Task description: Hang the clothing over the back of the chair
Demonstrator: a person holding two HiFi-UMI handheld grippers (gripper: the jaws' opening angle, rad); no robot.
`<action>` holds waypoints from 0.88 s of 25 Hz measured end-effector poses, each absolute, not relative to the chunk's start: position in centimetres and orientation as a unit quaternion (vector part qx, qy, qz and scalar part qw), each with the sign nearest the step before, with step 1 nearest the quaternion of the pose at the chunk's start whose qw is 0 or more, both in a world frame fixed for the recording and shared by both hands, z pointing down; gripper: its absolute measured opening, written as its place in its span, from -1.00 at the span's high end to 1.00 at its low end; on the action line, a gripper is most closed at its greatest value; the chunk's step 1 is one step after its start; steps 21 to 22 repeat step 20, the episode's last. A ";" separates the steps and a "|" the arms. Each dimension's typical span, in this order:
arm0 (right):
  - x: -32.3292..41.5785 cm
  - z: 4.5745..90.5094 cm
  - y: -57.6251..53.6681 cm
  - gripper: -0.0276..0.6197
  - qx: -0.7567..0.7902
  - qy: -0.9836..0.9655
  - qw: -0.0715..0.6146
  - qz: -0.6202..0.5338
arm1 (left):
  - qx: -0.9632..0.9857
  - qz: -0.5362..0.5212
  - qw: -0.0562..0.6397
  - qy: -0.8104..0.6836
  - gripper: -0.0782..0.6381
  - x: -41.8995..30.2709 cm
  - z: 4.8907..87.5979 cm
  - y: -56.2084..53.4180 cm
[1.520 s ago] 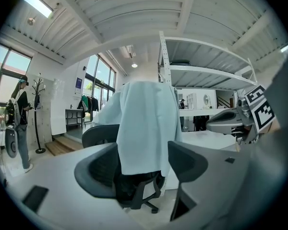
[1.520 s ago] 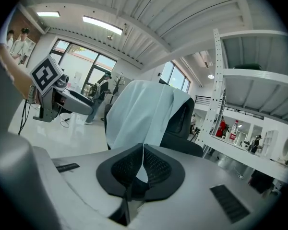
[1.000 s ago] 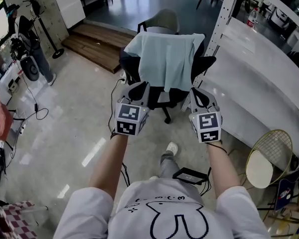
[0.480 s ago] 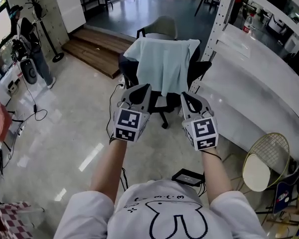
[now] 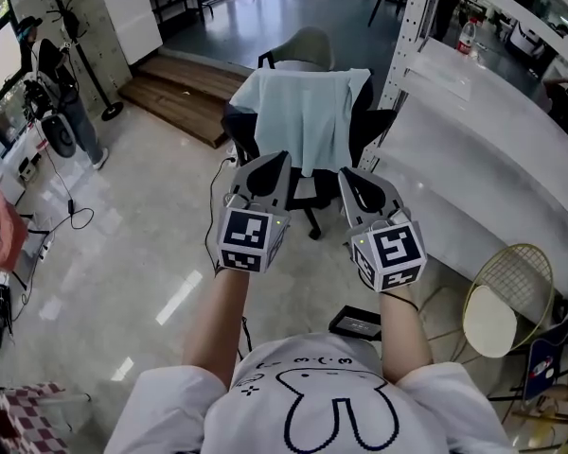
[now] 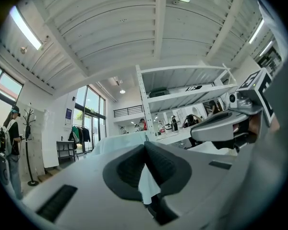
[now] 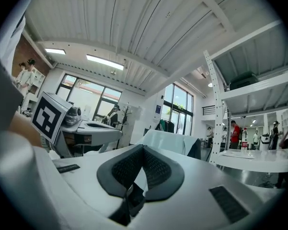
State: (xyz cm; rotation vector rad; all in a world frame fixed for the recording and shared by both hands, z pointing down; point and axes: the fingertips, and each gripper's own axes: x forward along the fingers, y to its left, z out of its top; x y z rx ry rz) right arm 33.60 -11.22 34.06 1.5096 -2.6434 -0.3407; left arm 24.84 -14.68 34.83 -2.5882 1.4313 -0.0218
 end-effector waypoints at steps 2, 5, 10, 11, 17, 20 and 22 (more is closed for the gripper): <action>33.7 33.7 -11.2 0.90 0.493 -0.863 0.033 -0.107 | -0.872 -0.002 0.091 0.482 0.71 25.1 34.4 -14.5; 33.9 33.3 -11.2 0.90 0.491 -0.865 0.031 -0.103 | -0.871 0.008 0.090 0.483 0.71 25.6 33.6 -14.2; 34.8 33.2 -10.4 0.90 0.487 -0.866 0.038 -0.111 | -0.868 0.019 0.083 0.488 0.71 26.8 33.4 -13.4; 34.7 33.2 -10.4 0.90 0.485 -0.866 0.038 -0.113 | -0.868 0.021 0.083 0.490 0.71 26.7 33.4 -13.3; 34.3 33.3 -10.4 0.90 0.481 -0.868 0.041 -0.118 | -0.866 0.022 0.090 0.491 0.71 27.0 32.8 -13.1; 34.3 33.1 -10.4 0.90 0.480 -0.868 0.042 -0.122 | -0.867 0.014 0.097 0.488 0.71 27.2 32.7 -12.9; 34.3 33.1 -10.4 0.90 0.480 -0.868 0.042 -0.122 | -0.867 0.014 0.097 0.488 0.71 27.2 32.7 -12.9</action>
